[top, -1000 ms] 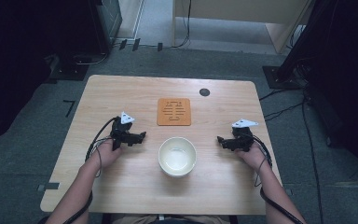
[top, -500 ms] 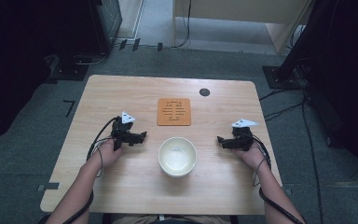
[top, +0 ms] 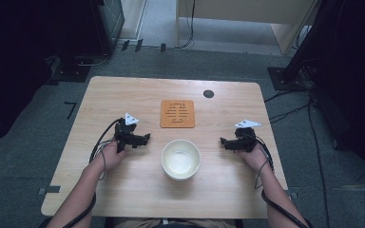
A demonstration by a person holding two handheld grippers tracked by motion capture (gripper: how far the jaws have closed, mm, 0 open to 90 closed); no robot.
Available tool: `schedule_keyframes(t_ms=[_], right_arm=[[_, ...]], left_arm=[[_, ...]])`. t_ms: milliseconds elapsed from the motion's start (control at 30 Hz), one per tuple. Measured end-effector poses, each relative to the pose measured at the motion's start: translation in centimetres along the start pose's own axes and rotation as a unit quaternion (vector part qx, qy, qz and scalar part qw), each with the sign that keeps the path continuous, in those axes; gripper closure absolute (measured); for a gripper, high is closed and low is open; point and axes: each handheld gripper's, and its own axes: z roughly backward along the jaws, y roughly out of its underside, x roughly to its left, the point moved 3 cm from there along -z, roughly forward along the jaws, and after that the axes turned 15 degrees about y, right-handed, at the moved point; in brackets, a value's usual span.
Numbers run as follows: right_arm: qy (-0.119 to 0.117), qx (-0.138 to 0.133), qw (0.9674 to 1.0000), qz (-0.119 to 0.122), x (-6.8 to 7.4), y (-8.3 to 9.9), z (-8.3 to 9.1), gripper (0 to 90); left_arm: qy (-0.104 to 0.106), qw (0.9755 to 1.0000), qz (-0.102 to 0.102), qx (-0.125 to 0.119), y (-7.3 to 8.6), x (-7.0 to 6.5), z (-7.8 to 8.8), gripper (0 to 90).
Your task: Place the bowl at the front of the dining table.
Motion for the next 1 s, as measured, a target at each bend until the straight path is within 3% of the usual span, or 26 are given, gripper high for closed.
schedule_keyframes(t_ms=[433, 800, 1000], right_arm=[[-0.007, 0.016, 0.9998, 0.008, -0.2, -0.3, 0.1, 10.4], [-0.028, 0.022, 0.999, -0.026, -0.3, -1.3, 0.7, 14.0], [-0.044, 0.02, 0.9986, -0.023, 0.2, -1.7, 1.1, 14.0]], left_arm=[[-0.002, 1.0, 0.002, -0.001, 0.0, 0.0, 0.0, 7.6], [-0.002, 1.0, 0.001, -0.001, 0.0, 0.0, 0.0, 7.6], [-0.002, 1.0, 0.001, -0.001, 0.0, 0.0, 0.0, 7.6]])
